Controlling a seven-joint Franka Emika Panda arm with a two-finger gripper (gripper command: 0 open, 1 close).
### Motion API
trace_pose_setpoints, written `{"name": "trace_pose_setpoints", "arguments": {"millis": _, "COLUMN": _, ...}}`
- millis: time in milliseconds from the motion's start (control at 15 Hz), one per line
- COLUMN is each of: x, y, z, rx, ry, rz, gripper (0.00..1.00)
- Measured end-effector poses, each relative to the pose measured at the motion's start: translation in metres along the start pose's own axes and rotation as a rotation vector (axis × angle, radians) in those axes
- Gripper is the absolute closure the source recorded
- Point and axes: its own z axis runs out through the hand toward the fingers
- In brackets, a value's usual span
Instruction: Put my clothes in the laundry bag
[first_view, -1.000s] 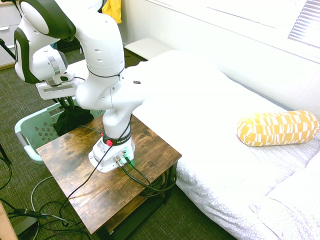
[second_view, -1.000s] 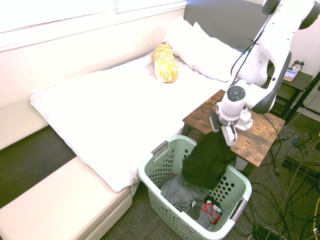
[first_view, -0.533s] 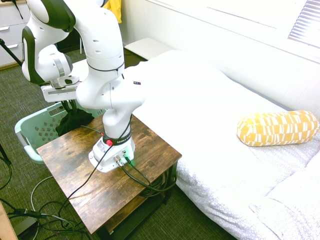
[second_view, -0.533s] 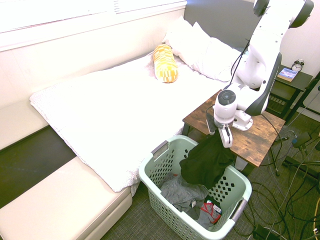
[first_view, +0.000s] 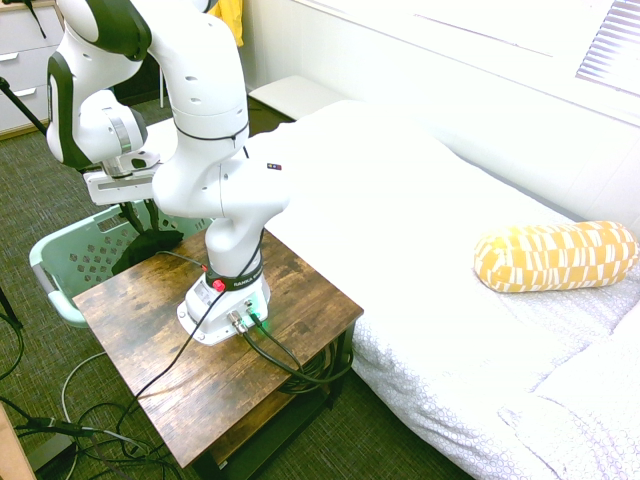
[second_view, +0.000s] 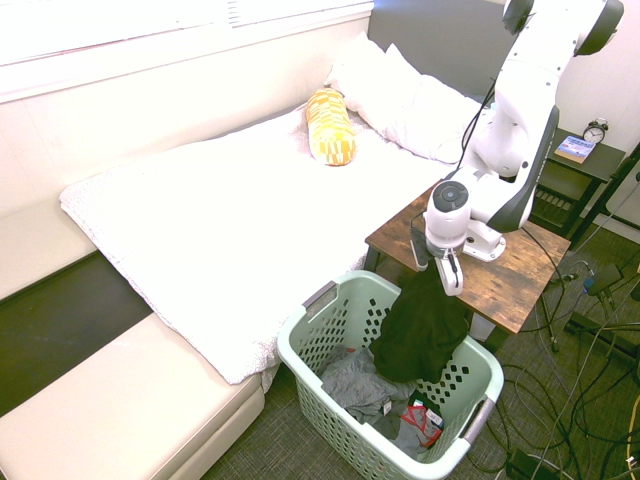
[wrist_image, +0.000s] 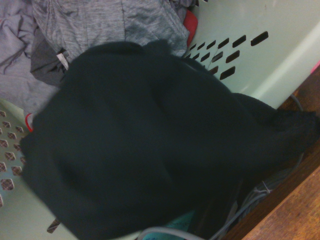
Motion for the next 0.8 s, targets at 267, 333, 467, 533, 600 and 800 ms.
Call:
{"name": "trace_pose_setpoints", "arguments": {"millis": 267, "x": 0.018, "y": -0.003, "z": -0.011, "rx": 0.023, "ry": -0.002, "rz": 0.025, "gripper": 0.0}}
{"name": "trace_pose_setpoints", "arguments": {"millis": 333, "x": 0.033, "y": -0.003, "z": -0.019, "rx": 0.035, "ry": -0.005, "rz": 0.041, "gripper": 0.0}}
{"name": "trace_pose_setpoints", "arguments": {"millis": 467, "x": 0.073, "y": 0.0, "z": -0.036, "rx": 0.057, "ry": -0.012, "rz": 0.086, "gripper": 0.0}}
{"name": "trace_pose_setpoints", "arguments": {"millis": 533, "x": 0.098, "y": 0.005, "z": -0.045, "rx": 0.068, "ry": -0.009, "rz": 0.113, "gripper": 0.0}}
{"name": "trace_pose_setpoints", "arguments": {"millis": 600, "x": 0.128, "y": 0.012, "z": -0.054, "rx": 0.078, "ry": 0.001, "rz": 0.144, "gripper": 0.0}}
{"name": "trace_pose_setpoints", "arguments": {"millis": 800, "x": 0.231, "y": 0.059, "z": -0.079, "rx": 0.107, "ry": 0.022, "rz": 0.27, "gripper": 0.0}}
